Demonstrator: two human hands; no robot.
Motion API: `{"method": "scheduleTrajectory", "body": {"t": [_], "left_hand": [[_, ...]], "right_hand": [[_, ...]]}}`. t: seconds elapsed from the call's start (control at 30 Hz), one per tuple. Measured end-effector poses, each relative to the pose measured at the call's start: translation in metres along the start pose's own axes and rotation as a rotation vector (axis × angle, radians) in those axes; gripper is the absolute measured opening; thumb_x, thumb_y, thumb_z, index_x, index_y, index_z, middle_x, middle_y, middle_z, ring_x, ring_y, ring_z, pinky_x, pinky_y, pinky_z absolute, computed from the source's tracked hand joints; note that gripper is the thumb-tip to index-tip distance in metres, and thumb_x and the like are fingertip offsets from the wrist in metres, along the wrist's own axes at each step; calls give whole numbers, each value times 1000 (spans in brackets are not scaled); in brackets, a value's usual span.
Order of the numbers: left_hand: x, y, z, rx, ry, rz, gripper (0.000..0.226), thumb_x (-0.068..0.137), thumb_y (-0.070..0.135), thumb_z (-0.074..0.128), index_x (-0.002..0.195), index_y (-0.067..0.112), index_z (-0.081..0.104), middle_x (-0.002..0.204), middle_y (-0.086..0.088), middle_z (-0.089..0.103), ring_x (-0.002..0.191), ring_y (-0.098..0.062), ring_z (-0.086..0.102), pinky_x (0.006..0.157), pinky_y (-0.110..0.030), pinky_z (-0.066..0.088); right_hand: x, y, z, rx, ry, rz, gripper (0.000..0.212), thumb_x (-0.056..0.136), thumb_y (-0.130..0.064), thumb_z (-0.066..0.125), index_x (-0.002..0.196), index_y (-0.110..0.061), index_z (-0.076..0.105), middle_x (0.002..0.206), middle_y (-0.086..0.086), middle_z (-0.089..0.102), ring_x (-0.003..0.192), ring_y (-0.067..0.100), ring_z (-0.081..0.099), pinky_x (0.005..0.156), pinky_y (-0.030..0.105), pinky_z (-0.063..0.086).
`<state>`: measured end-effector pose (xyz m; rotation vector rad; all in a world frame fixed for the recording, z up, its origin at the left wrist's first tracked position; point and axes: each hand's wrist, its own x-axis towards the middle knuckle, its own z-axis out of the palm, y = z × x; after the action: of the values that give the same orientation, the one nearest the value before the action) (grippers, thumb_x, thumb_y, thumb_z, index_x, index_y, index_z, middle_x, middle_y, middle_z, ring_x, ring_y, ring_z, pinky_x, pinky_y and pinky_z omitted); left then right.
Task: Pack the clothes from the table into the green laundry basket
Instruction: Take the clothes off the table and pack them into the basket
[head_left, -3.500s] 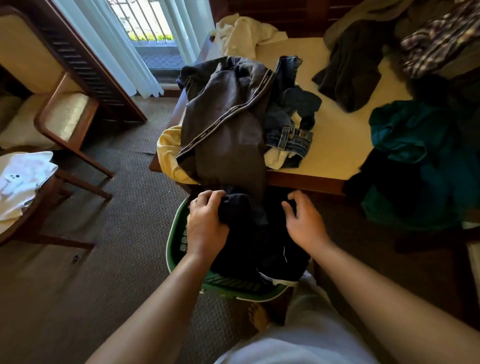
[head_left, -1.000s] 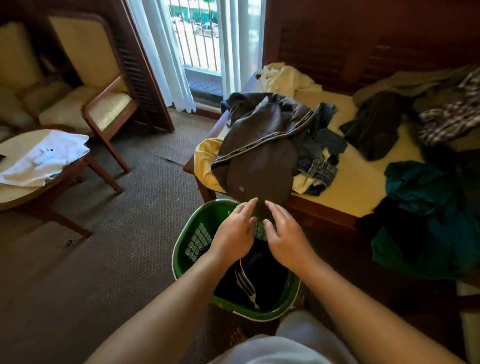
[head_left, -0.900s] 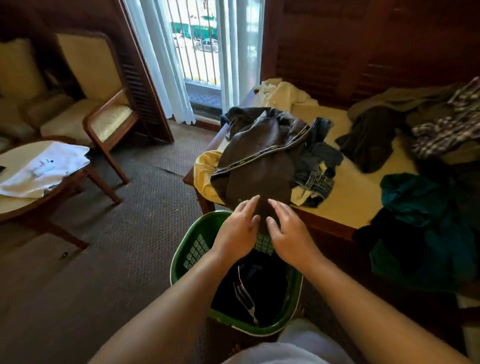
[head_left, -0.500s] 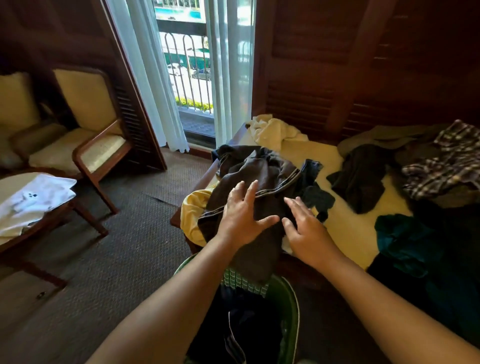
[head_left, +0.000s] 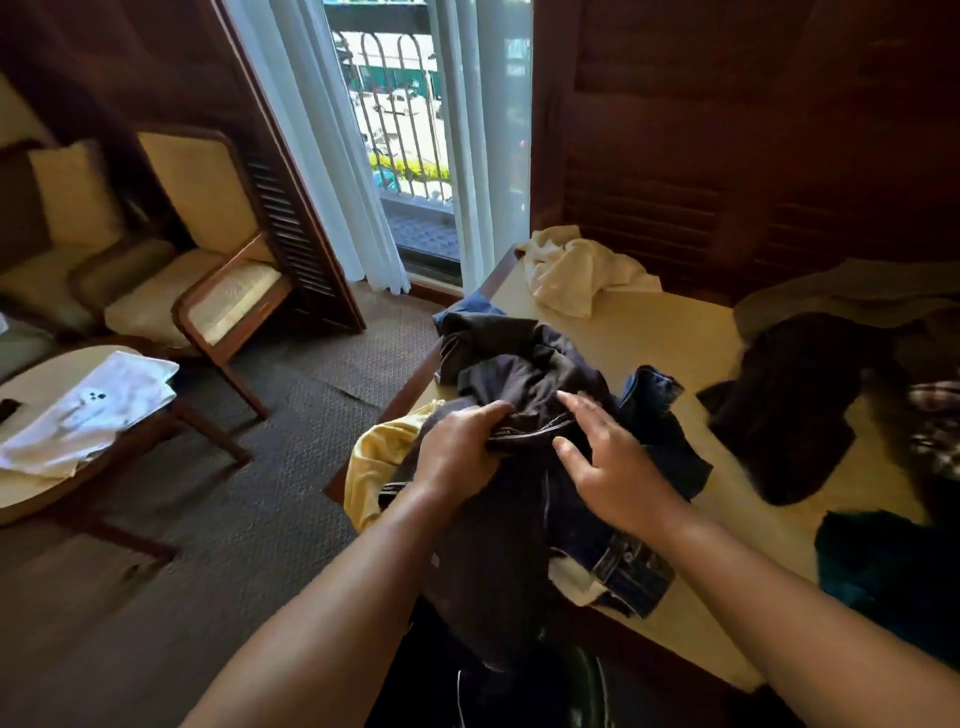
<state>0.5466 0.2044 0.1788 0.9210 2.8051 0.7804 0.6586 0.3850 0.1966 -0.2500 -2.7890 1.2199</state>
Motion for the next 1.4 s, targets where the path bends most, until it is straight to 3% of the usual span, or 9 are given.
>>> {"method": "scheduleTrajectory", "body": {"t": [0.13,0.23,0.33,0.57,0.77,0.87,0.93,1.1,1.4], "left_hand": [[-9,10,-40,-293,176,90,42,85,1,71,118,27,74,108,9,76,104,-6,71,93,-31,56],[-18,29,-77,-437,260,118,44,88,0,77,122,28,72,110,11,76,105,0,70,93,-19,52],[-19,49,-112,-575,310,103,46,84,-5,77,123,19,72,109,8,77,102,0,71,92,-18,52],[37,68,-100,-680,439,-22,39,88,-2,72,124,12,68,114,4,75,110,-9,69,103,-36,54],[97,58,-24,-499,480,-208,39,88,30,76,125,26,66,120,2,70,115,-18,64,104,-48,50],[122,51,8,-293,184,-483,96,67,81,65,150,45,34,160,-7,33,147,-33,32,118,-60,33],[131,43,29,-272,-92,-573,123,53,90,66,157,53,11,170,-6,12,153,-39,22,121,-59,29],[140,27,69,-57,-132,-589,97,70,60,72,153,51,23,141,2,49,120,-31,63,95,-46,55],[165,3,78,21,151,-528,72,78,15,63,145,39,51,135,4,62,114,-32,66,86,-47,58]], "right_hand": [[29,-9,-7,-42,104,-88,81,87,-41,73,154,-16,35,157,8,40,147,22,34,120,47,31],[45,-19,-23,81,86,-101,93,78,-53,79,153,-22,34,158,2,37,146,16,33,121,40,28],[50,-27,-35,376,-48,-89,65,78,-55,75,136,-33,54,137,-11,60,131,5,52,115,43,40],[80,-36,-47,577,63,11,37,94,-64,50,125,-46,57,119,-27,65,113,-8,58,106,31,45],[134,25,-62,365,56,105,40,99,-54,51,133,-33,56,123,-13,66,118,8,60,95,28,45],[179,62,-66,165,33,130,45,98,-48,54,137,-25,52,128,0,65,118,19,60,95,31,47],[209,83,-66,15,42,114,48,98,-47,53,138,-20,52,133,7,61,120,28,57,98,37,48],[275,117,-60,-353,2,88,55,99,-51,46,145,-21,47,145,5,52,129,34,46,101,50,40],[368,174,-39,-634,-238,127,88,97,-54,51,160,-29,-4,169,-1,4,155,30,-1,118,63,10]]}}
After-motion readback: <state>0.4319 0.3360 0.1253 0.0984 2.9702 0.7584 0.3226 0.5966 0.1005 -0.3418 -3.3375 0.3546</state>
